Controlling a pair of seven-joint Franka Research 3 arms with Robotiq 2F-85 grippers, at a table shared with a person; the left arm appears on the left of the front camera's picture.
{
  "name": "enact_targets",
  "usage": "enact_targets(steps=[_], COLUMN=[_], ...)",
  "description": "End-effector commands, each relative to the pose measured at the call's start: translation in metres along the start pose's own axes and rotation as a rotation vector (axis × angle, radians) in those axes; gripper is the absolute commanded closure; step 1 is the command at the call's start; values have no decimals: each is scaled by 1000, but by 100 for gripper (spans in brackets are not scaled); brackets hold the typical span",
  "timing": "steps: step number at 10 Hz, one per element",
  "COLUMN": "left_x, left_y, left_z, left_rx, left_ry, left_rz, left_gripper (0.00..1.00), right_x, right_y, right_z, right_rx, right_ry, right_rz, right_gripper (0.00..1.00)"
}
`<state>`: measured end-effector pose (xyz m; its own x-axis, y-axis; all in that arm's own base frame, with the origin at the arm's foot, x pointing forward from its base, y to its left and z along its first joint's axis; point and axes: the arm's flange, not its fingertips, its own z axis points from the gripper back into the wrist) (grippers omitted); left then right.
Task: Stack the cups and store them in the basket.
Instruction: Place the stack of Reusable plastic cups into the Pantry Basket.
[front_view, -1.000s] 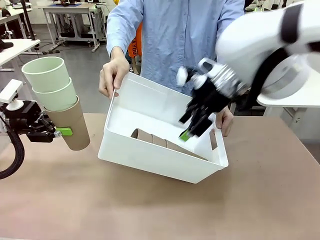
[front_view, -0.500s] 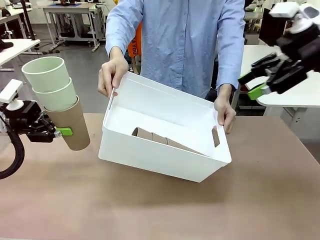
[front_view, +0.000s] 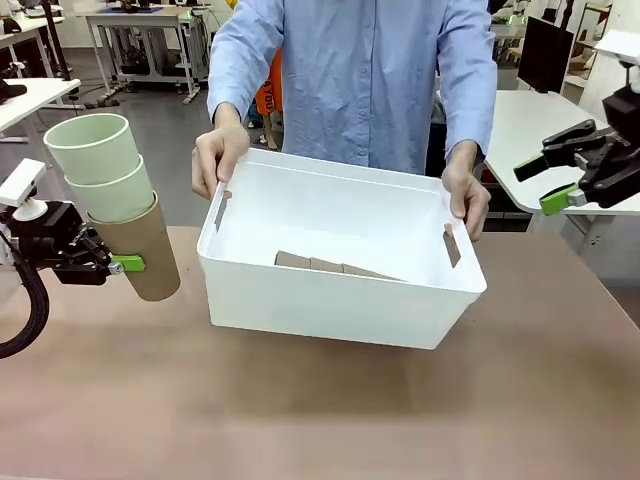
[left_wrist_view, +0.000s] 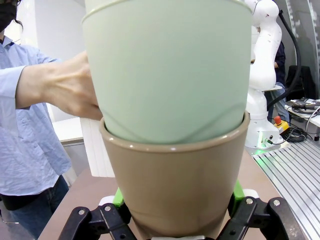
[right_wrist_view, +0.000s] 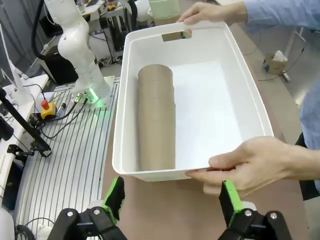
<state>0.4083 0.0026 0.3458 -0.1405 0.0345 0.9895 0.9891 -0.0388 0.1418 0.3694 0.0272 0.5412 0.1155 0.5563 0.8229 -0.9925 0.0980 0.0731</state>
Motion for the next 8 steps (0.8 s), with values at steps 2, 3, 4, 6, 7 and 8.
enact_targets(steps=[2,3,4,6,7,8], left_x=[5,5,5,5,5,5], left_y=[-1,-1,-1,-1,-1,-1], left_z=[-1,-1,-1,-1,-1,-1], left_rx=[-4,-4,-4,-4,-4,-4], left_ry=[-7,-7,-7,-7,-7,-7], left_rz=[-14,-14,-14,-14,-14,-14], left_gripper=[14,14,14,14,14,14], right_x=[0,0,0,0,0,0], right_y=[0,0,0,0,0,0], right_z=[0,0,0,0,0,0], right_rx=[0,0,0,0,0,0], right_ry=[0,0,0,0,0,0], right_rz=[0,0,0,0,0,0], right_gripper=[0,0,0,0,0,0])
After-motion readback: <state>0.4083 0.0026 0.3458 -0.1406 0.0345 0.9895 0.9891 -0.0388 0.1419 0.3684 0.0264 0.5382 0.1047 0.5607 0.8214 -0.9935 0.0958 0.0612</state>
